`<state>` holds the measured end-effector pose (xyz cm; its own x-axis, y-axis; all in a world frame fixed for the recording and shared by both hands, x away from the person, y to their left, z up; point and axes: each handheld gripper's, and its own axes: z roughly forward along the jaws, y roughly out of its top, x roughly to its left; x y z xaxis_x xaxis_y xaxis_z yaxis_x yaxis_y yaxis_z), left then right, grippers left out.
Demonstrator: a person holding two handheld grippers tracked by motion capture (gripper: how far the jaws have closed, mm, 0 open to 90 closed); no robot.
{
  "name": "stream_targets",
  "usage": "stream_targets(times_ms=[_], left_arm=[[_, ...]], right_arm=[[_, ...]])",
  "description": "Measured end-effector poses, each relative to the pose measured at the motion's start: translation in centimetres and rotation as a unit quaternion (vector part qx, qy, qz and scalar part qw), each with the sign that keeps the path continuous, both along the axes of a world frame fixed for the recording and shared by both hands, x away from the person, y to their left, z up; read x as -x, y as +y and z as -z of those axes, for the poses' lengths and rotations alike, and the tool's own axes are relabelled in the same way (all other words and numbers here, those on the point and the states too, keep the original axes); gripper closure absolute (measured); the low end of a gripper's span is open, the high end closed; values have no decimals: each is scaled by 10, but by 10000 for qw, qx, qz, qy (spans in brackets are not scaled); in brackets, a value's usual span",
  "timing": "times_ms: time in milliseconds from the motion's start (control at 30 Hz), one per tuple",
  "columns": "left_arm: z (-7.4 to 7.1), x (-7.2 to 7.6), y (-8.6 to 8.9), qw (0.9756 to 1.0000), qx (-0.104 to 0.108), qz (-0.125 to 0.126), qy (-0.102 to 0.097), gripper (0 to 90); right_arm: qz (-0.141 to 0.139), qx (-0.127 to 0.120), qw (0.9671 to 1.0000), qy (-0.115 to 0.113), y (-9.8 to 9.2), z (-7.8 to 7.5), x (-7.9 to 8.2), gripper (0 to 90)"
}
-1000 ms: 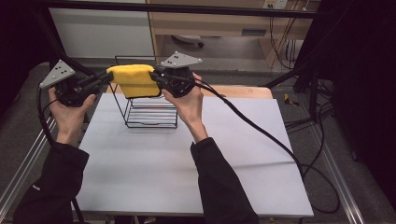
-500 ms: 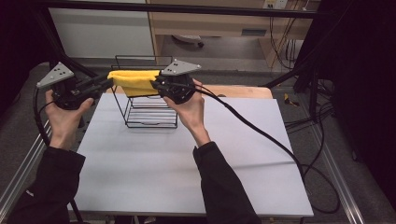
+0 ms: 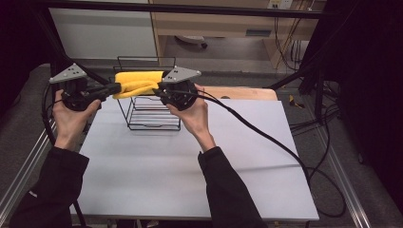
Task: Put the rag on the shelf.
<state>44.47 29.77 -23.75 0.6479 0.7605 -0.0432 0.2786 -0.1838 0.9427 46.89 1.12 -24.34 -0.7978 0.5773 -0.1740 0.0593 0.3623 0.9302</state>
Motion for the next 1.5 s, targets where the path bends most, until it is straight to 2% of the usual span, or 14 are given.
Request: stream_targets(times_ms=[133, 233, 300, 400, 433, 500, 567, 667, 800, 967, 1200, 1367, 1500], left_arm=[[7, -1, -1, 9999, -118, -14, 35, 893], [14, -2, -2, 9999, -126, 3, 52, 894], [19, -4, -3, 9998, -202, 1, 49, 895], [26, -6, -7, 9995, -330, -15, 8, 894], [28, -6, -7, 9994, -349, -19, 1, 894], [32, -8, -8, 9994, -354, -37, -15, 891], [37, -10, -8, 9993, -377, -57, 8, 888], [43, -15, -8, 9992, -378, -120, 71, 881], [49, -19, -9, 9991, -370, -177, 91, 862], [47, -12, -7, 9996, -251, -145, 63, 756], [47, 5, -2, 9988, -392, -211, 219, 492], [60, 18, 3, 9983, -427, -241, 326, 366], [77, 26, 5, 9987, -324, -220, 339, 303]], right_arm=[[-114, -82, 9999, 92, 0, 0, 2, 623], [-194, -275, 9994, 124, -1, -3, 4, 595], [-235, -376, 9988, 228, -1, -4, 3, 642], [-183, -253, 9986, 433, 2, 2, -3, 789], [-142, -171, 9983, 544, 3, 6, -6, 821], [-59, -181, 9972, 716, 4, 15, -11, 874], [10, -209, 9961, 857, 5, 23, -17, 890], [86, -183, 9955, 925, 5, 33, -22, 885], [92, -149, 9957, 904, 6, 40, -25, 856], [-28, -258, 9961, 844, -1, 36, -17, 783], [-107, -376, 9960, 806, -17, 28, -1, 628], [-51, -433, 9947, 927, -36, 28, 9, 544], [16, -462, 9934, 1046, -55, 33, 15, 455]])
